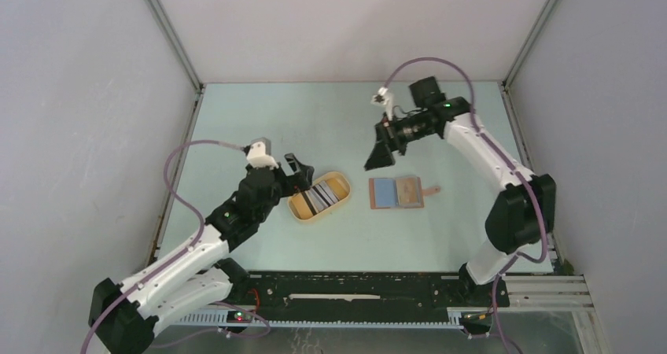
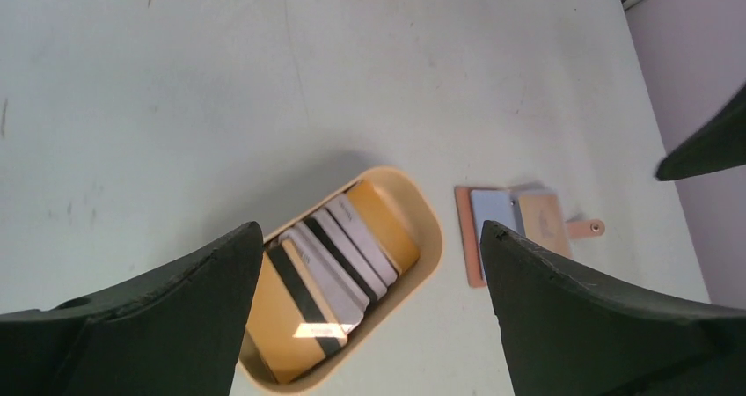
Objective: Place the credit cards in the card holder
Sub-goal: Pick up the credit card from the storage box.
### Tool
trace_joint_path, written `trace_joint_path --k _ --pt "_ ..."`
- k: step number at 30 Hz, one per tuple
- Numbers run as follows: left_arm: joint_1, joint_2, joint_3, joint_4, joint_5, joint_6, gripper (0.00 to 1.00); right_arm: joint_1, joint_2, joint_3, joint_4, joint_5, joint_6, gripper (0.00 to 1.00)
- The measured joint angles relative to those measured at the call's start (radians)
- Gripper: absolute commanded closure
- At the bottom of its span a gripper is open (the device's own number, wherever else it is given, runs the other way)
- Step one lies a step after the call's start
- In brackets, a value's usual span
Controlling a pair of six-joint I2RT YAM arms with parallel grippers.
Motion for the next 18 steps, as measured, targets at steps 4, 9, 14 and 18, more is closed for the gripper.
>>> trace_joint_path --k 4,9,14,18 --pt "0.000 -0.091 -0.125 0.026 -0.006 -0.111 0.04 0.129 0.150 0.082 0.001 0.029 0.035 0.30" --pt "0.000 -0.106 -0.217 0.058 -0.006 -0.233 0.07 0.235 0.402 0.251 -0.011 0.083 0.098 0.37" --pt "0.000 -0.105 -0.249 0.071 -0.009 -0.307 0.13 0.304 0.539 0.340 -0.013 0.122 0.158 0.44" --pt "0.001 -0.105 -0.254 0.067 -0.013 -0.343 0.23 0.343 0.575 0.351 -0.011 0.129 0.202 0.50"
